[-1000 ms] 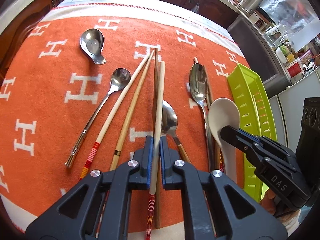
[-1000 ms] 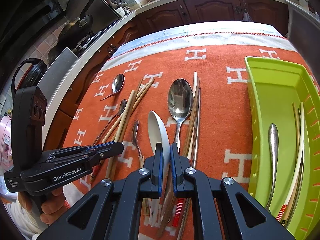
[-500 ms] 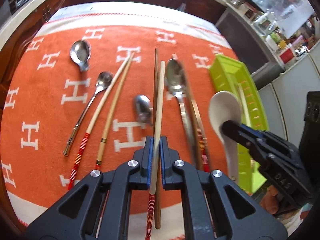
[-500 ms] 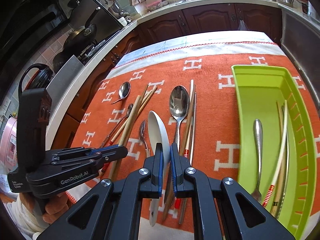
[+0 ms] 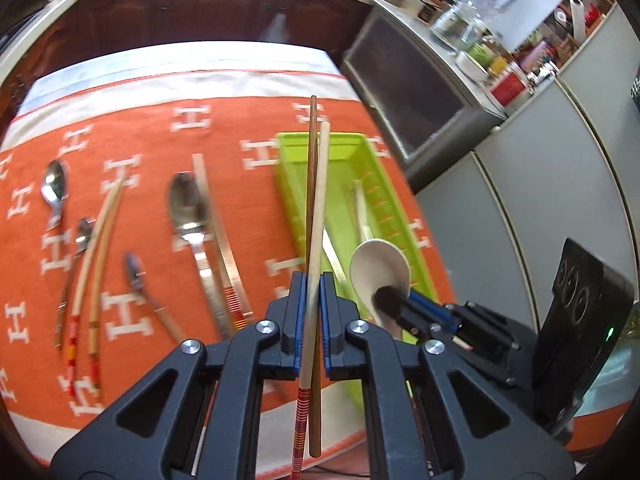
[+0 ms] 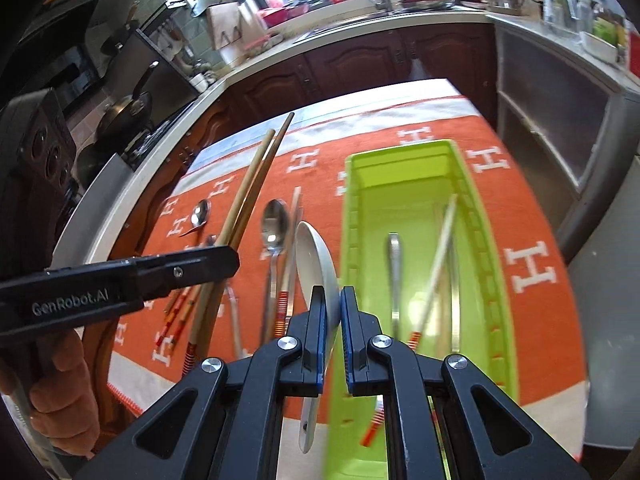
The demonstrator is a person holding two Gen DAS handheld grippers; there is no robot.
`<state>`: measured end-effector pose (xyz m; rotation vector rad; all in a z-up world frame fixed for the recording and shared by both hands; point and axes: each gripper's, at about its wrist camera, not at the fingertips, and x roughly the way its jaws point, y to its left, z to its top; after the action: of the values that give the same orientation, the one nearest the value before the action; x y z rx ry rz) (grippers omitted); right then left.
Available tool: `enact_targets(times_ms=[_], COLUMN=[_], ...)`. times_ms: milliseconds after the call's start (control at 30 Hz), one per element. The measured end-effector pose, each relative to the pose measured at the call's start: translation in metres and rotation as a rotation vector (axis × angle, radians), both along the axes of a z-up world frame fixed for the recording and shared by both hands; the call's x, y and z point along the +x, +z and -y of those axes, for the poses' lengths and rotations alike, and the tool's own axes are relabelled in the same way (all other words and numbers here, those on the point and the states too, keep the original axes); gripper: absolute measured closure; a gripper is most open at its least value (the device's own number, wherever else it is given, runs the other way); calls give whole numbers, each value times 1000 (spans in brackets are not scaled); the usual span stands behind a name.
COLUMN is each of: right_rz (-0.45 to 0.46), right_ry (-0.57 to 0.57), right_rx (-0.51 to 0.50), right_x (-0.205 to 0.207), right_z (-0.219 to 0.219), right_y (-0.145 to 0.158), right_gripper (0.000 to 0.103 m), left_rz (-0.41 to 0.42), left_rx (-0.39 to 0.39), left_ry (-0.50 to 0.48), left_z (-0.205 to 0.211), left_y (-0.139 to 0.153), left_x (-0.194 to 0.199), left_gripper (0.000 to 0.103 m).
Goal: Organize utensils
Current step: 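Carry the chopstick and white spoon into the green tray and release both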
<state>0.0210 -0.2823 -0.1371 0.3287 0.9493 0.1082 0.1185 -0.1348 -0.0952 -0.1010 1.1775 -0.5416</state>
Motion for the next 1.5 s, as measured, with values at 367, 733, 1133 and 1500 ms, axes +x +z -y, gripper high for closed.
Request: enact_targets(times_ms=[367, 733, 1133, 1500], right_rz=[-70, -108, -100, -76], right_ry=[-127, -126, -98, -43], right_rx=[-66, -44, -50, -65], right_x=[-8, 11, 15, 10], right_z=[74, 91, 62, 24], right_y=[-21, -43, -36, -20], right_gripper=[96, 89, 89, 89], left_rz=[-72, -87, -17, 62], left_rx=[14, 56, 131, 189], left_ry=[-11, -1, -16, 62], left_z=[81, 87, 39, -37], left_y=[-31, -54, -36, -20], left_x=[25, 43, 11, -14], left_gripper=[99, 98, 98, 98])
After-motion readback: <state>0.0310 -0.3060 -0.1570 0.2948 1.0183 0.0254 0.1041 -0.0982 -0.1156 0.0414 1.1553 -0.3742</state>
